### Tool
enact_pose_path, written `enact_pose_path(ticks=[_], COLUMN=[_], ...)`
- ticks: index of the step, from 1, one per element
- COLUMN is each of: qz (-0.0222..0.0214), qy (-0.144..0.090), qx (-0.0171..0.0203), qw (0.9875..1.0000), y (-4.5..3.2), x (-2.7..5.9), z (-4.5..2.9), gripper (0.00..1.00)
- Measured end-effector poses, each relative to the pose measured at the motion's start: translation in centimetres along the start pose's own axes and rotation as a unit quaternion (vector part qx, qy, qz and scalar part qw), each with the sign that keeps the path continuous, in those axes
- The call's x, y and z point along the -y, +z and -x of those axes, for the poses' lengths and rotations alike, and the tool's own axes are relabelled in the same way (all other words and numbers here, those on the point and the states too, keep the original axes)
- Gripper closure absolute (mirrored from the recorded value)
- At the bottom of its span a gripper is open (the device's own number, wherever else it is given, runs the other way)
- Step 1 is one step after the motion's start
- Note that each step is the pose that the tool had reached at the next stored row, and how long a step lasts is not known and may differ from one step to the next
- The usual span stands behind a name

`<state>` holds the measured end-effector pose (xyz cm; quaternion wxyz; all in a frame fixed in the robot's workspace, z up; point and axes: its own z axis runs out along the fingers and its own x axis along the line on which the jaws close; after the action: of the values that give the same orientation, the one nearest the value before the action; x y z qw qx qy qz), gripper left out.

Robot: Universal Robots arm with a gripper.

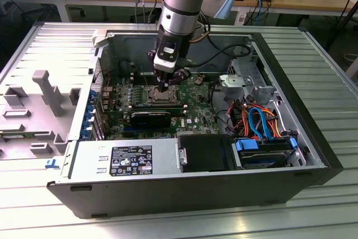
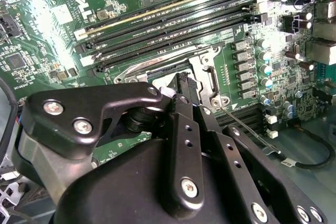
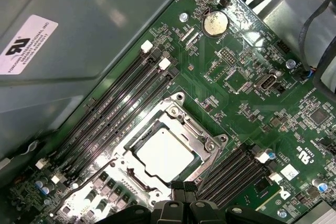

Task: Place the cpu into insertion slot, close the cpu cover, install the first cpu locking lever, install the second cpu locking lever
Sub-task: 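Install the first cpu locking lever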

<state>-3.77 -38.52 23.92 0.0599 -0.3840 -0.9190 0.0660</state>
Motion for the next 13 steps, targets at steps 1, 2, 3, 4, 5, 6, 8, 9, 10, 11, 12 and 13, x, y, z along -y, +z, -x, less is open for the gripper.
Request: enact_pose_path(ticks=[1, 2, 3, 4, 5, 6, 8, 9, 10, 11, 12, 13], qz=[-0.0001, -0.0001, -0.0002, -0.0002, -0.0003, -0.0004, -0.0004, -0.0005, -0.0005, -0.0006, -0.0006, -0.0007], qy=[-0.001, -0.002, -0.003, -0.004, -0.005, -0.006, -0.007, -0.008, -0.008, -0.01, -0.01, -0.011], qx=[0.0002, 0.0003, 0.0004, 0.0006, 0.0008, 0.001, 0.0012, 0.0013, 0.0014, 0.0016, 0.0017, 0.0018], qw=[1.0, 1.0, 1.0, 1.0, 1.0, 1.0, 1.0, 1.0, 1.0, 1.0, 0.9999, 0.9999], y=[0.0, 0.0, 0.0, 0.0, 0.0, 0.0, 0.0, 0.0, 0.0, 0.0, 0.0, 0.0], x=[0.0, 0.0, 0.0, 0.0, 0.0, 0.0, 0.0, 0.0, 0.0, 0.0, 0.0, 0.0], z=[0.0, 0.0, 0.0, 0.0, 0.0, 0.0, 0.0, 0.0, 0.0, 0.0, 0.0, 0.0], gripper=[0.89, 0.89, 0.89, 0.89, 0.89, 0.89, 0.89, 0.89, 0.89, 0.89, 0.89, 0.89])
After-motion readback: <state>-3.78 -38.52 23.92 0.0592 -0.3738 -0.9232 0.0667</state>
